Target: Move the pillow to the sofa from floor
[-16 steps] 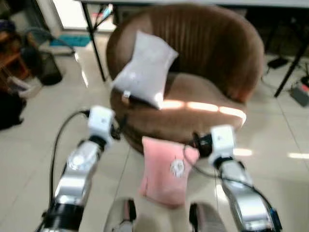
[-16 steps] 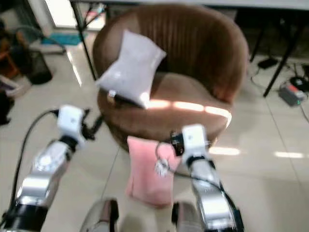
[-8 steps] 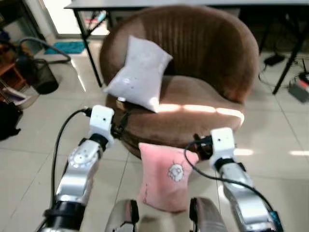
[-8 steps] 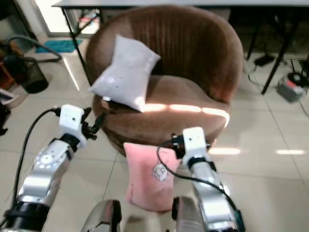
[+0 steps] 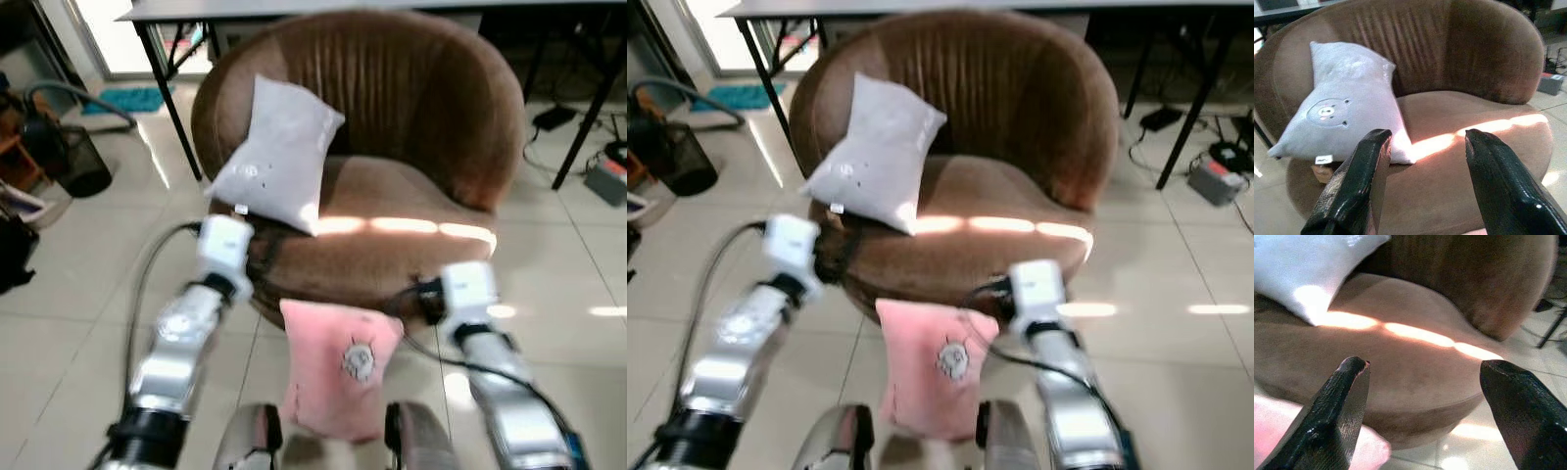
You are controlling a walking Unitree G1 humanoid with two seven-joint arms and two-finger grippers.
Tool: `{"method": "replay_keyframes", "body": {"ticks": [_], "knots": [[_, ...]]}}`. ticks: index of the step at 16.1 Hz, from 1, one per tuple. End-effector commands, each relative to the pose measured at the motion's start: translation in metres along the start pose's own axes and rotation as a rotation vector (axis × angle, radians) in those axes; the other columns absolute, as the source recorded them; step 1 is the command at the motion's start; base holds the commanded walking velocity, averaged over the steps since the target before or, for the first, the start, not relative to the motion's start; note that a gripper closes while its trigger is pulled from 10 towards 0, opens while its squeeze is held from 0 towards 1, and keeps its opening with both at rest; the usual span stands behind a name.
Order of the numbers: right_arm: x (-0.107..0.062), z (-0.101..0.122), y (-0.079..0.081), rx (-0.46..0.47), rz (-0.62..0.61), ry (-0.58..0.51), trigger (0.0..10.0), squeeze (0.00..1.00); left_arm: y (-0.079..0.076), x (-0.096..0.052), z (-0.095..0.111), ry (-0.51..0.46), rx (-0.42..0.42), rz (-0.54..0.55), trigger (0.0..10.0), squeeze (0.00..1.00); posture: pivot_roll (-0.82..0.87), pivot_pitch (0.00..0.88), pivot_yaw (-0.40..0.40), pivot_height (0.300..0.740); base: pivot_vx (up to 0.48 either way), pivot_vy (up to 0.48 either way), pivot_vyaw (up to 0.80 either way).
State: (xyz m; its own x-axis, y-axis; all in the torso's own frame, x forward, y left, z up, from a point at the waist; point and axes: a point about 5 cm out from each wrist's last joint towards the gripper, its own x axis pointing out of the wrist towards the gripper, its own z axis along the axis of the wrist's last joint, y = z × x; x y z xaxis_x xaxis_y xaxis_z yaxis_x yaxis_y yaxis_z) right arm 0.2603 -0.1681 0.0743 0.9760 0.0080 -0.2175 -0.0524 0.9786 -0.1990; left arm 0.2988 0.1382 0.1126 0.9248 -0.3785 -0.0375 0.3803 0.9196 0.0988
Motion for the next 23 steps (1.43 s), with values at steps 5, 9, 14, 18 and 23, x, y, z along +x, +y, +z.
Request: {"method": "replay_keyframes", "body": {"ticks": [5,9,14,18,23], "knots": [[0.0005,0.0023,0.0128,0.019,0.038,-0.012,10.0,0.00,0.0135,-0.0057,-0.0031,0.019,0.014,0.036,10.0,0.00,-0.07,0.005,0.087,0.611,0.283,0.000,0.00],[0.0005,0.0021,0.0143,0.018,0.042,-0.013,10.0,0.00,0.0137,-0.0061,-0.0035,0.019,0.015,0.035,10.0,0.00,-0.07,0.000,0.084,0.611,0.283,0.000,0.00],[0.0000,0.0010,0.0141,0.015,0.046,-0.014,10.0,0.00,0.0122,-0.0062,-0.0061,0.030,0.020,0.033,10.0,0.00,-0.07,0.000,0.080,0.611,0.110,0.000,0.00],[0.0002,-0.0005,0.0146,0.015,0.052,-0.003,10.0,0.00,0.0111,-0.0060,-0.0079,0.037,0.029,0.031,10.0,0.00,-0.07,0.000,0.079,0.596,0.000,0.000,0.00],[0.0007,-0.0008,0.0148,0.012,0.056,-0.002,10.0,0.00,0.0107,-0.0049,-0.0081,0.039,0.038,0.036,10.0,0.00,-0.07,0.000,0.077,0.551,0.000,0.000,0.00]]}}
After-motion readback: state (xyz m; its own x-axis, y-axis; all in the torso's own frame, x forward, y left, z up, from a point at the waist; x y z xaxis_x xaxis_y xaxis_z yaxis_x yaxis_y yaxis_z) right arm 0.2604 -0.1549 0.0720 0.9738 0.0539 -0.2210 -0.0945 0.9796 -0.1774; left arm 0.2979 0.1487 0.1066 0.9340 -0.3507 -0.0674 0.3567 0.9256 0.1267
